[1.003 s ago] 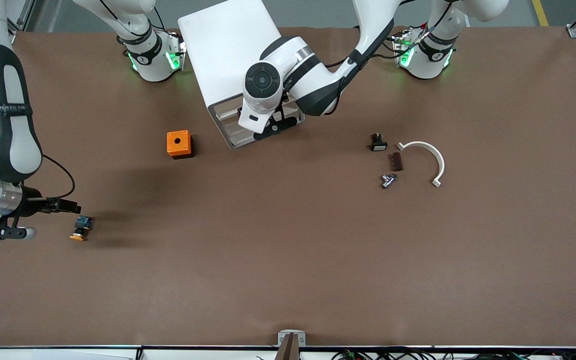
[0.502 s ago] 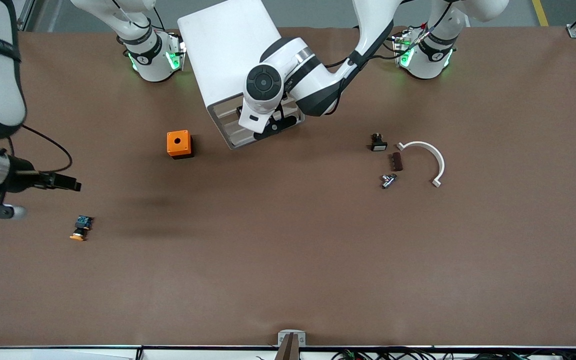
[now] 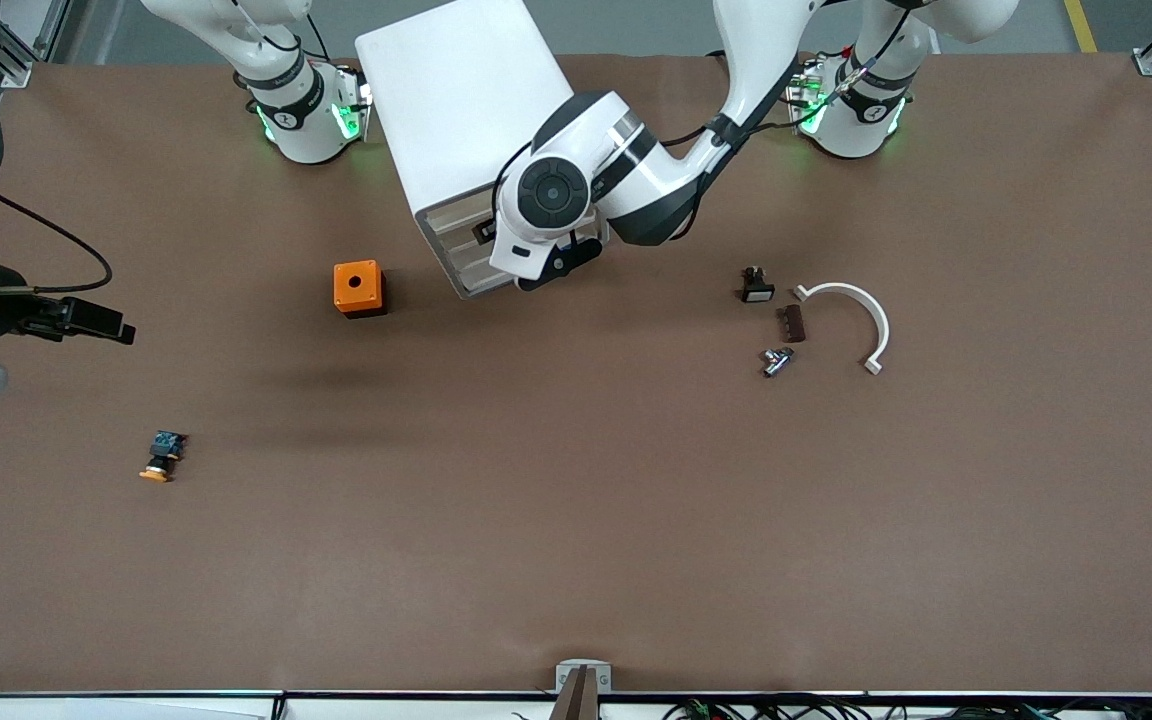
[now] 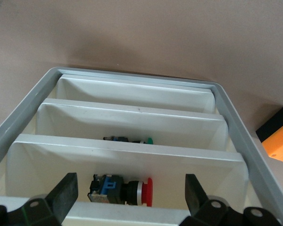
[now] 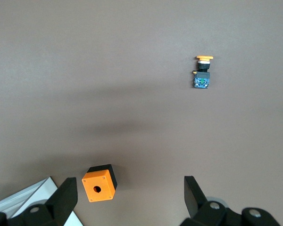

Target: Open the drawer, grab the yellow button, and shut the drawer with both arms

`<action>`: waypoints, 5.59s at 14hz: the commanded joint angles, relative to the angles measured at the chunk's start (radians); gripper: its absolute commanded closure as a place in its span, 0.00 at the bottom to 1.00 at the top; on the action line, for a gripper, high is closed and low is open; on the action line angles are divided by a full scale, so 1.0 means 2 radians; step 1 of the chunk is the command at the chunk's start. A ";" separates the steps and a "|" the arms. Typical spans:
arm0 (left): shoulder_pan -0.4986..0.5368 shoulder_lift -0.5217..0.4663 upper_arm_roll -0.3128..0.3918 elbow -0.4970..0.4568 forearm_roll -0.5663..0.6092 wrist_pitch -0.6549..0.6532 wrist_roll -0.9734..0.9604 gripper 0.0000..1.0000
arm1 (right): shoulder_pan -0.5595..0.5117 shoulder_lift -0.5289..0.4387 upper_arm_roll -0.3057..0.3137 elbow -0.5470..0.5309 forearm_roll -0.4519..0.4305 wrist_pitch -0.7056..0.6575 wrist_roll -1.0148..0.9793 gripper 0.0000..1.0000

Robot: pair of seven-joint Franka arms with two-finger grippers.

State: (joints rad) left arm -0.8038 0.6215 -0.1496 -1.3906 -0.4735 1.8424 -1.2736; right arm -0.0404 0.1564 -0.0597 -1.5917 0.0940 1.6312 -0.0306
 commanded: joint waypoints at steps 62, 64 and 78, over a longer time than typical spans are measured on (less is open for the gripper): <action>0.392 -0.293 0.049 -0.079 0.244 -0.074 0.624 0.00 | 0.029 -0.127 -0.023 -0.006 -0.033 -0.069 -0.002 0.00; 0.394 -0.292 0.043 -0.077 0.245 -0.074 0.623 0.00 | 0.028 -0.128 -0.023 -0.005 -0.034 -0.069 -0.003 0.00; 0.397 -0.280 0.043 -0.062 0.241 -0.074 0.617 0.00 | 0.025 -0.127 -0.025 -0.003 -0.055 -0.057 -0.022 0.00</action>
State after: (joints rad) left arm -0.0191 0.0519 -0.0515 -1.5396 -0.0043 1.6978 -0.0352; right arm 0.0047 -0.0739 -0.1043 -1.5797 0.0018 1.5105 -0.0667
